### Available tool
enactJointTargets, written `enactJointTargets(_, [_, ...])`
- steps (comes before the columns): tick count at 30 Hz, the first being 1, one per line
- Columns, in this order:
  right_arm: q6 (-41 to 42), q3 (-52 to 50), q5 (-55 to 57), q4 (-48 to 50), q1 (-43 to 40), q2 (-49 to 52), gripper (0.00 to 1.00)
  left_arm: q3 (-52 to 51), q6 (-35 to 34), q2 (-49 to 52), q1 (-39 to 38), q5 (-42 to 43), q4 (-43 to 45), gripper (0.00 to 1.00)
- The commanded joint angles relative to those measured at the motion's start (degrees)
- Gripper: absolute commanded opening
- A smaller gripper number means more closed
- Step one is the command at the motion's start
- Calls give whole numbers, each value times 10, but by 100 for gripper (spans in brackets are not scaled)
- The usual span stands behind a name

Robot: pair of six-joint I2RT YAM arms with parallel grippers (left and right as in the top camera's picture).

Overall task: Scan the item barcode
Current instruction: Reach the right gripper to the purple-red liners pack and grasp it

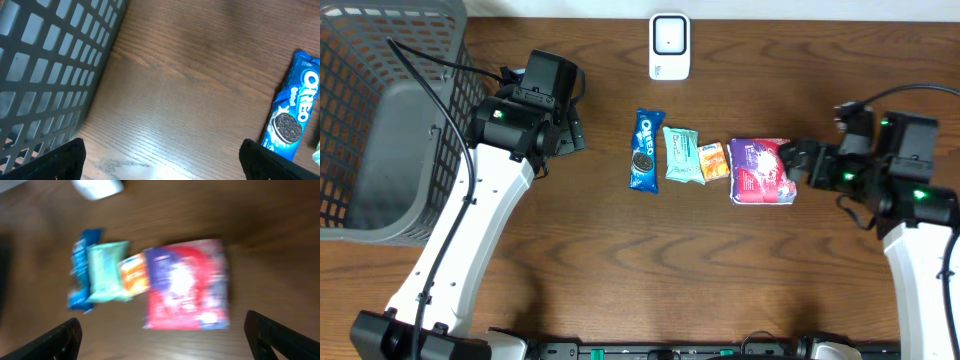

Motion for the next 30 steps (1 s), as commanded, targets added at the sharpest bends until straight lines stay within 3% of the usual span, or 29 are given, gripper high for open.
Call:
enactJointTargets(1, [-28, 9, 24, 3, -48, 39, 99, 1, -5, 1, 1, -4, -2, 98])
enactJointTargets(7, [-80, 9, -63, 8, -63, 136, 99, 1, -5, 1, 1, -4, -2, 98])
enactJointTargets(14, [-80, 9, -79, 60, -63, 231, 85, 1, -5, 1, 1, -4, -2, 98])
enactJointTargets(19, [-129, 9, -144, 61, -63, 289, 83, 1, -5, 1, 1, -4, -2, 98])
enactJointTargets(22, [-132, 9, -146, 62, -63, 322, 70, 1, -5, 1, 1, -4, -2, 98])
enactJointTargets(27, [-133, 9, -146, 66, -67, 362, 60, 1, -5, 1, 1, -4, -2, 98])
enactJointTargets(30, [-133, 9, -147, 70, -72, 367, 42, 1, -5, 1, 1, -4, -2, 98])
